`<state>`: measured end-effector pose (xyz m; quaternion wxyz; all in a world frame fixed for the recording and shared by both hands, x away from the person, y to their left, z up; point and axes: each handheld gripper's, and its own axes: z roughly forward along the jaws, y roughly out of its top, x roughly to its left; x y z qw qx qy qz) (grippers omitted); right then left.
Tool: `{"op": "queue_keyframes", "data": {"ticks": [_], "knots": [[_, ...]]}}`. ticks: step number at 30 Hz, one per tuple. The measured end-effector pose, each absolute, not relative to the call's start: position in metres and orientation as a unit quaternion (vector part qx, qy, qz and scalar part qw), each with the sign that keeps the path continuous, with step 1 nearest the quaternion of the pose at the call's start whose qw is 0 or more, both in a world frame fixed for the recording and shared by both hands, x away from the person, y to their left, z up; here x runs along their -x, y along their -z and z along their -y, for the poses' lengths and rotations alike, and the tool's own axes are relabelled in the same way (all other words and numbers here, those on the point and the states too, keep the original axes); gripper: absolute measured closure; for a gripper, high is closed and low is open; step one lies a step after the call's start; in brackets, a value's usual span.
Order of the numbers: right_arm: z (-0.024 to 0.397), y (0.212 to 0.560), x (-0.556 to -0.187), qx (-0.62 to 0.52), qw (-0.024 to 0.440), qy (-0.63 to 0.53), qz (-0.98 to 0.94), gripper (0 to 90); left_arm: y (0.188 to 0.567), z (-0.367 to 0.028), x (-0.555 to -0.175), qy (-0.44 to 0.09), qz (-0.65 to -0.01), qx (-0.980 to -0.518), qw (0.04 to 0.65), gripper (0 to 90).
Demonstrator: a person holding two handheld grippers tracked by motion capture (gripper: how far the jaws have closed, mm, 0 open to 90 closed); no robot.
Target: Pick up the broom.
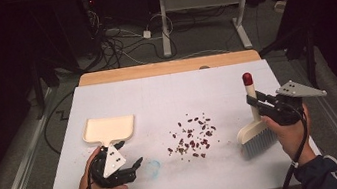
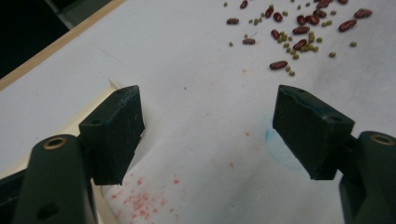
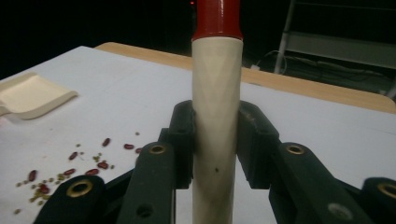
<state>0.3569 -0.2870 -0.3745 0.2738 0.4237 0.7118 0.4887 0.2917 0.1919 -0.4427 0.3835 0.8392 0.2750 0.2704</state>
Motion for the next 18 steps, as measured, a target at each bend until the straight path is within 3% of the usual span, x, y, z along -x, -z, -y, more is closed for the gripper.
{"op": "queue_keyframes", "data": {"ticks": [13,18], "knots": [[0.239,0.348,-0.329,-0.379,0.302,-0.524,-0.701,69.9,0.411,-0.136,-0.285,-0.203,-0.212,-0.832,0.471,23.2],[0.215,0.346,-0.327,-0.364,0.306,-0.528,-0.704,69.9,0.397,-0.082,-0.288,-0.166,-0.17,-0.82,0.521,23.3]]}}
